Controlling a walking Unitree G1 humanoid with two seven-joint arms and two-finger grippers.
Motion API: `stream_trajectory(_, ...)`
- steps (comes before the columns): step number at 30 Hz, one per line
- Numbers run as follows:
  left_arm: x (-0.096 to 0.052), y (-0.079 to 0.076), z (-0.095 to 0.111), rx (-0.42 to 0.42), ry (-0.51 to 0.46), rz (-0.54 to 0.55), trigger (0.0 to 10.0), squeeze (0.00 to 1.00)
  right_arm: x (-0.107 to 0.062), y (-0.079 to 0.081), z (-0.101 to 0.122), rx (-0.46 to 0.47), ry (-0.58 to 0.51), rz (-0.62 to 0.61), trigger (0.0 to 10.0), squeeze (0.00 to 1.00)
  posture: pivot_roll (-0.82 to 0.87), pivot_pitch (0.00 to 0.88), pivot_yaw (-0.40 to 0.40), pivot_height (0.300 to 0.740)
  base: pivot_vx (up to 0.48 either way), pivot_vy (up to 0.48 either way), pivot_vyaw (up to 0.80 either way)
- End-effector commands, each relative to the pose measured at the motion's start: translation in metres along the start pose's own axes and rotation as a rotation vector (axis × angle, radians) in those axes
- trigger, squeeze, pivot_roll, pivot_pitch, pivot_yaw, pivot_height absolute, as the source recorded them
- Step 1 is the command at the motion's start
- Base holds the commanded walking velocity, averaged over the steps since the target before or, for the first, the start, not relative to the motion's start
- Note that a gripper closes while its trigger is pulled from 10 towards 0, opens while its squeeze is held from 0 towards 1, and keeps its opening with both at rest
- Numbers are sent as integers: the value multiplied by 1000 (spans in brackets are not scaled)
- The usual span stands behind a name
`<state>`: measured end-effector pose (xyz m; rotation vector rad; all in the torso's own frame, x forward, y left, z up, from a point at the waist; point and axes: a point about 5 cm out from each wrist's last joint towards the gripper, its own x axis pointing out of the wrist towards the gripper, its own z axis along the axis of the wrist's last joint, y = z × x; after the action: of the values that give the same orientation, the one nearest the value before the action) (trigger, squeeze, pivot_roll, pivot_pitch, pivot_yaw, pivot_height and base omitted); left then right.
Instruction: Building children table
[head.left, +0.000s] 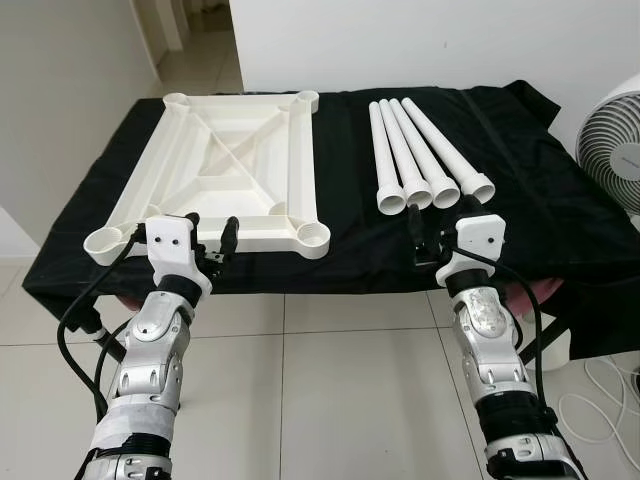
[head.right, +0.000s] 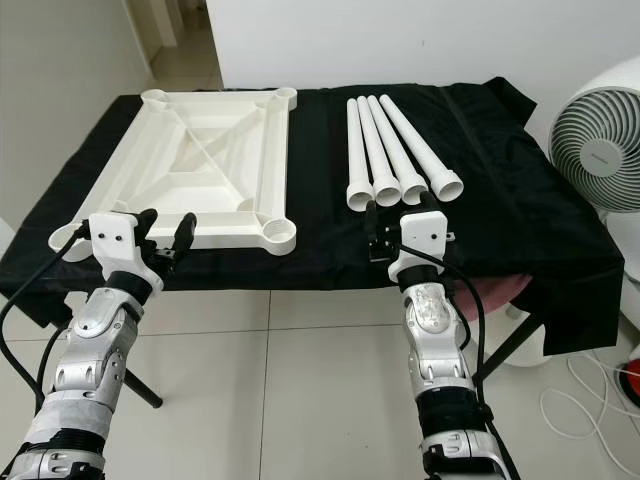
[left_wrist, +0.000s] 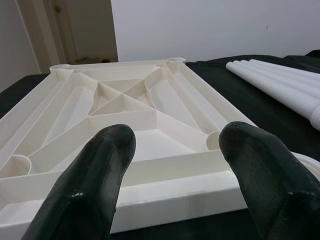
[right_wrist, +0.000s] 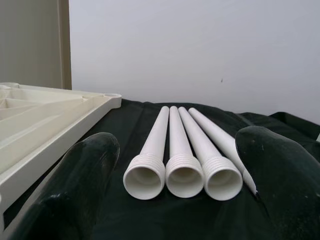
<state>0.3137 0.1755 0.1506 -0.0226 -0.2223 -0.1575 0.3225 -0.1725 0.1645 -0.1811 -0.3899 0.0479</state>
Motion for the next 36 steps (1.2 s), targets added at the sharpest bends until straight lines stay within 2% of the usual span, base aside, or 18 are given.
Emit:
stream_trajectory(1,1,5,-1,9,3,68,10000,0,3,1,0,13,-2,-1,10000,0,-121,11,58,740,285,0,0)
stream_trajectory(19,1,5,-1,8,2,74,10000,0,8,0,1,4,-11,4,10000,0,-117,9,57,740,282,0,0)
stream_trajectory(25,2,1,-1,13,4,67,10000,0,9,-1,0,0,-13,2,10000,0,-113,8,54,740,0,0,0)
stream_trajectory(29,3,-3,-1,-14,4,53,10000,0,11,-2,0,1,-3,1,10000,0,-117,8,55,740,0,0,0)
stream_trajectory(33,4,-14,2,-52,16,-18,10000,0,20,-5,2,8,33,-8,10000,0,-122,8,53,740,0,0,0)
stream_trajectory(36,6,-29,5,-63,40,-137,10000,0,31,-12,4,10,70,-27,10000,0,-125,11,53,740,0,0,0)
